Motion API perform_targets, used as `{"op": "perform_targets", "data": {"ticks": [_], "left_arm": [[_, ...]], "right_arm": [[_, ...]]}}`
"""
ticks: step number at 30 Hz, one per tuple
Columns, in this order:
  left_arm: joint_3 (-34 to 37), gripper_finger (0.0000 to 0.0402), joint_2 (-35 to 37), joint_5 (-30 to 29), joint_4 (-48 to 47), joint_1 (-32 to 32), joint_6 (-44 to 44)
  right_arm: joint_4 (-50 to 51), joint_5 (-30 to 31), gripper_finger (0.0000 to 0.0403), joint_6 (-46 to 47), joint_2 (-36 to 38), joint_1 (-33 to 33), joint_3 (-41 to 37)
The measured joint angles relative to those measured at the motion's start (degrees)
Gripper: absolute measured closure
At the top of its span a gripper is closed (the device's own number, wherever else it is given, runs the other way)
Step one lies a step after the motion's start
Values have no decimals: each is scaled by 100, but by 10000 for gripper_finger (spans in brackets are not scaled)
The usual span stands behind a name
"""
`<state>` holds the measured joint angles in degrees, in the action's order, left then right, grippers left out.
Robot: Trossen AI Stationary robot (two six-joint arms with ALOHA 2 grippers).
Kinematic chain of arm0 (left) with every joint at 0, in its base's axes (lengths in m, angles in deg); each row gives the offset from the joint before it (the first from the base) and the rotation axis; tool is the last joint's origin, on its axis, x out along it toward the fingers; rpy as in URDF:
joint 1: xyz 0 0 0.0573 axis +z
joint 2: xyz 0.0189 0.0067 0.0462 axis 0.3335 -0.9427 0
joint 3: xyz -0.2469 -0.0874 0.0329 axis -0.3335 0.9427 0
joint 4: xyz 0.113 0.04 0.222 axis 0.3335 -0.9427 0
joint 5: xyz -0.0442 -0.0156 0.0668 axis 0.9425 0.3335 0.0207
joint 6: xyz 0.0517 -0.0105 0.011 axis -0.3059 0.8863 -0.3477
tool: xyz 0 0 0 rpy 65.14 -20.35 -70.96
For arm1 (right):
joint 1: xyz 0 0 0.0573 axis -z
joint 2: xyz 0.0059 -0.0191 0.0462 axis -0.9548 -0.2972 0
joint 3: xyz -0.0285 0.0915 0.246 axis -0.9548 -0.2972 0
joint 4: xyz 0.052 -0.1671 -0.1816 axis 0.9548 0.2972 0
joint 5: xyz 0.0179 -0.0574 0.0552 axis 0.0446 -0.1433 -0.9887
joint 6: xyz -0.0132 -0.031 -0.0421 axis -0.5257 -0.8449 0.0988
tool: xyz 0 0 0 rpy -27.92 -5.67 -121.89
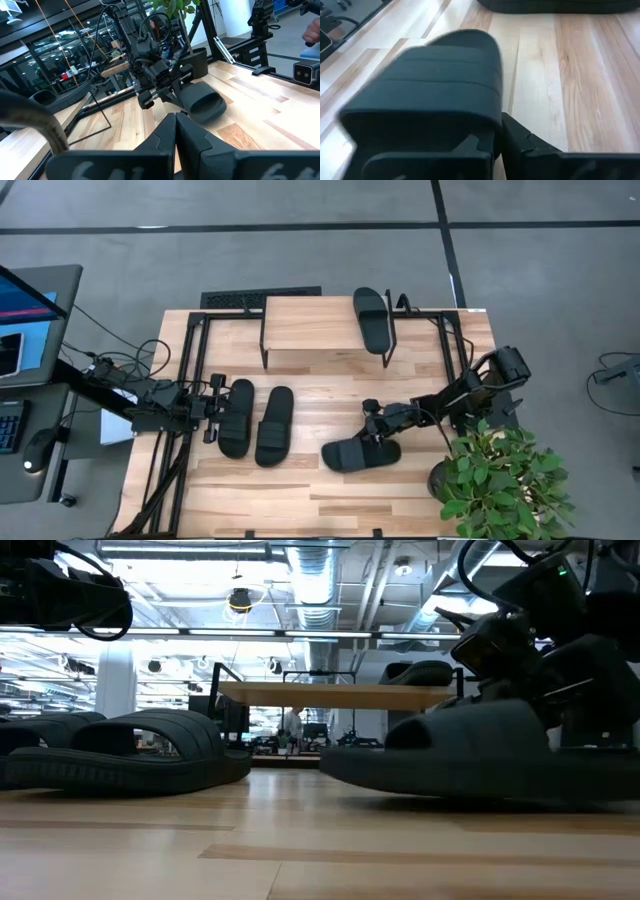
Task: Pick and place slides into the shelf
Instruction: Put the right black slide on the shelf
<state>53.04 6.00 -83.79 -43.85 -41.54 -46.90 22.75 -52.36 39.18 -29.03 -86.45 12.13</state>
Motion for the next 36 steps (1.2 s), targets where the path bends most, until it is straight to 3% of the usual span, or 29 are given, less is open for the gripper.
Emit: {"op": "perform_targets", "data": {"ticks": [19, 31, 36], "left_arm": [[0, 401, -2, 1, 0, -1, 0], [0, 401, -2, 0, -1, 1, 0], [0, 401, 0, 1, -1, 1, 0]], "right_arm": [[31, 312, 402, -8, 39, -4, -9], [953, 1274, 402, -224, 1117, -13, -20], [1211, 1283, 402, -412, 1594, -17, -17]]}}
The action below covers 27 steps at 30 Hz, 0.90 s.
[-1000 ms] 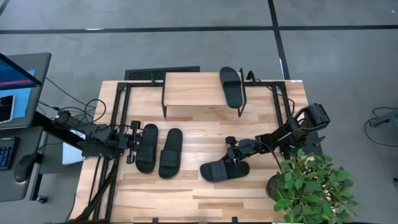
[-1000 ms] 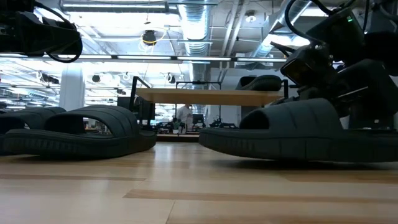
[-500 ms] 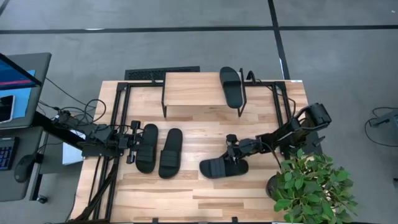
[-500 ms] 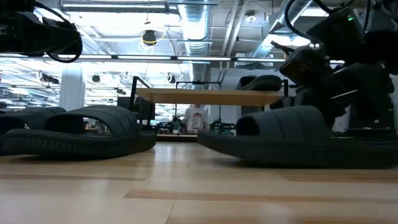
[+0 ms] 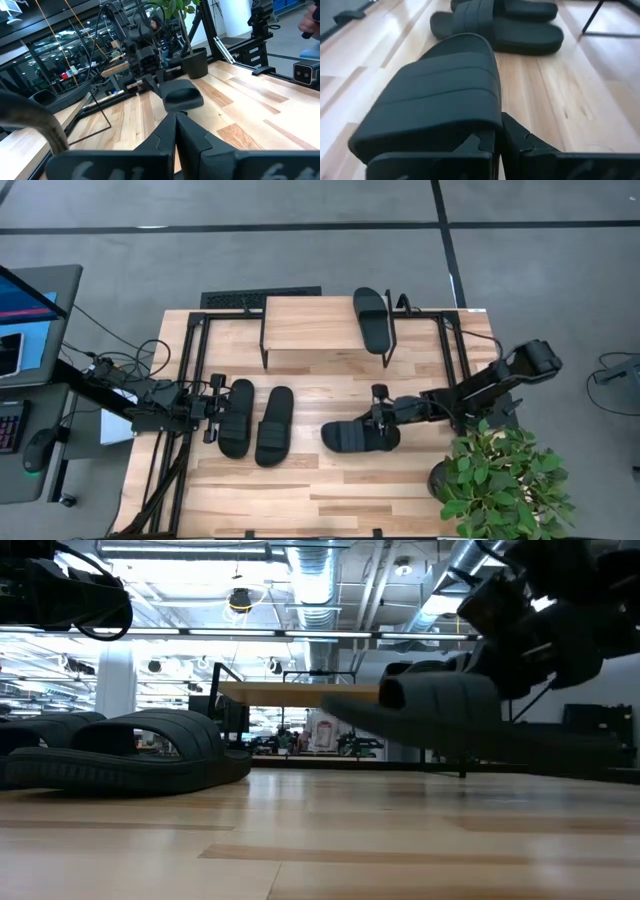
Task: Pick and place slides into the shelf
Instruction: Put the right black slide on the shelf
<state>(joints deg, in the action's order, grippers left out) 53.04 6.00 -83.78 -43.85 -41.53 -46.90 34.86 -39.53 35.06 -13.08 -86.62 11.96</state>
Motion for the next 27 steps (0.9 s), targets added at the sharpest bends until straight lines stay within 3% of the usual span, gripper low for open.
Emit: {"op": "perform_targets", "data": {"ticks": [14, 27], "left_arm": [[0, 401, -1, 0, 0, -1, 0], [0, 401, 0, 0, -1, 0, 0]], "right_arm": [[678, 35, 403, -412, 1132, 22, 0], [791, 876, 403, -1125, 2281, 186, 106]]}}
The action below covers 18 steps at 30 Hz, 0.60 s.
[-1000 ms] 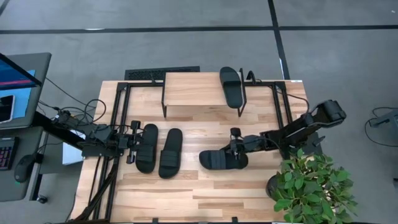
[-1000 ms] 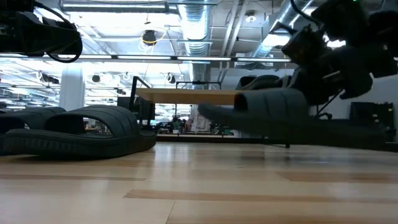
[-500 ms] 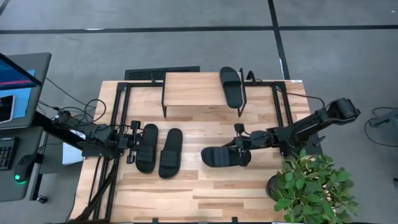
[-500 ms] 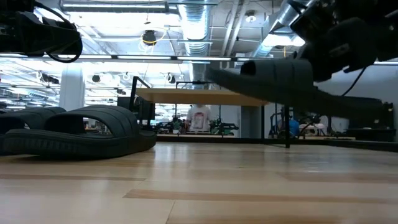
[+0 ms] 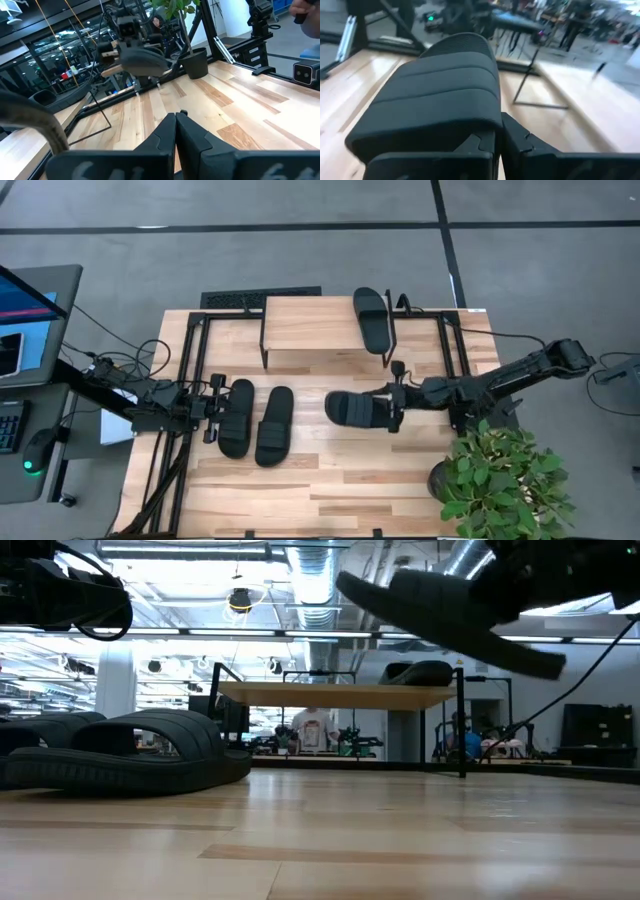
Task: Pick and place slides into the shelf
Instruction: Put the right black slide on the shelf
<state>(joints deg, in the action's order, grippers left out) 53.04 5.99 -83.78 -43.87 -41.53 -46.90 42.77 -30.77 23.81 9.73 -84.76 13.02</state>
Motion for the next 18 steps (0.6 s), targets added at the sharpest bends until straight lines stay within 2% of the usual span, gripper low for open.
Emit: {"op": "perform_targets", "data": {"ticks": [7, 18], "left_arm": [[0, 401, -2, -2, 0, -2, 0], [0, 401, 0, -1, 1, -1, 0]], "right_arm": [[624, 1, 403, -359, 223, 216, 453], [1844, -22, 403, -653, 249, 744, 1574]]}}
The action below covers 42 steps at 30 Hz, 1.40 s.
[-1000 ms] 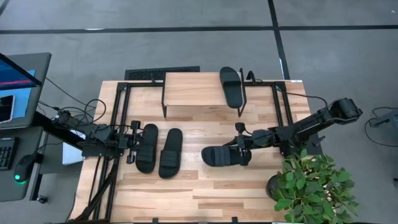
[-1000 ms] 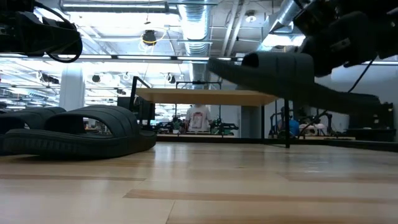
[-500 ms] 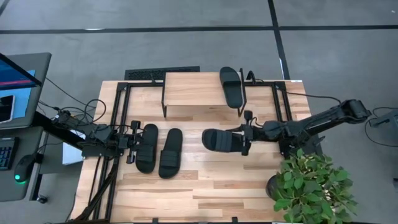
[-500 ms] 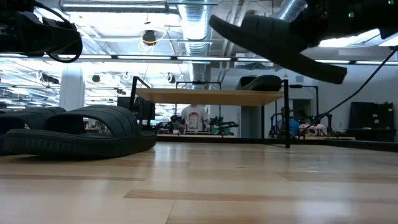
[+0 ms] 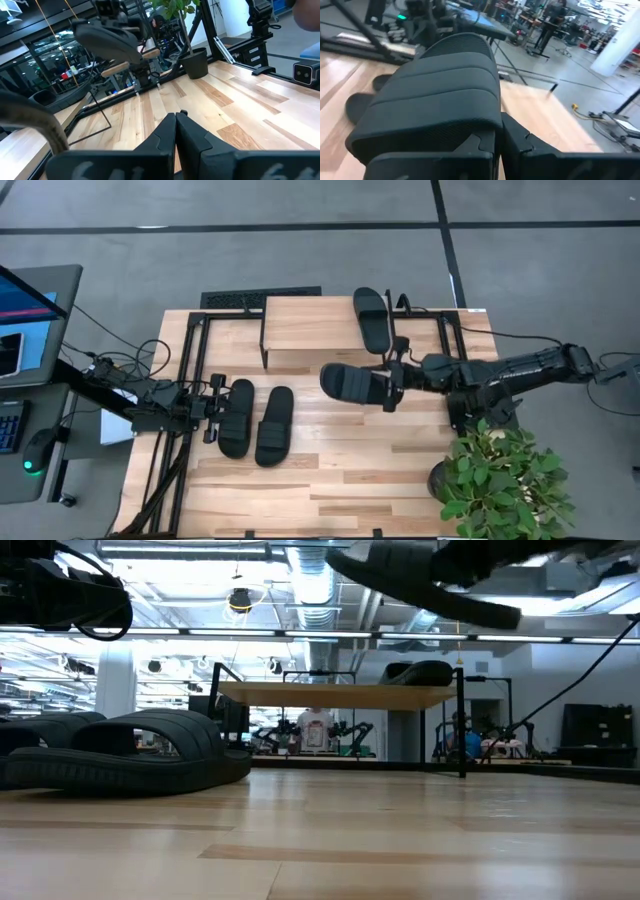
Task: Pick and place slides into the shelf
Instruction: Put the right black slide on the shelf
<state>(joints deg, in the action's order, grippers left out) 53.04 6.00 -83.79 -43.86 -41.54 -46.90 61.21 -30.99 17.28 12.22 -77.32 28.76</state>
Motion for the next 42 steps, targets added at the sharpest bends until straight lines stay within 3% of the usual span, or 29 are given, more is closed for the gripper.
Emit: {"op": "perform_targets", "data": {"ticks": [21, 35, 42], "left_arm": [[0, 401, -1, 1, -1, 1, 0], [-1, 401, -1, -1, -1, -1, 0], [0, 401, -2, -1, 0, 0, 0]], "right_arm": [[338, -2, 403, 640, -234, 1328, 1872], [2400, -303, 403, 731, -1628, 2011, 4180], [3483, -250, 403, 1278, -2381, 2263, 5271]]}}
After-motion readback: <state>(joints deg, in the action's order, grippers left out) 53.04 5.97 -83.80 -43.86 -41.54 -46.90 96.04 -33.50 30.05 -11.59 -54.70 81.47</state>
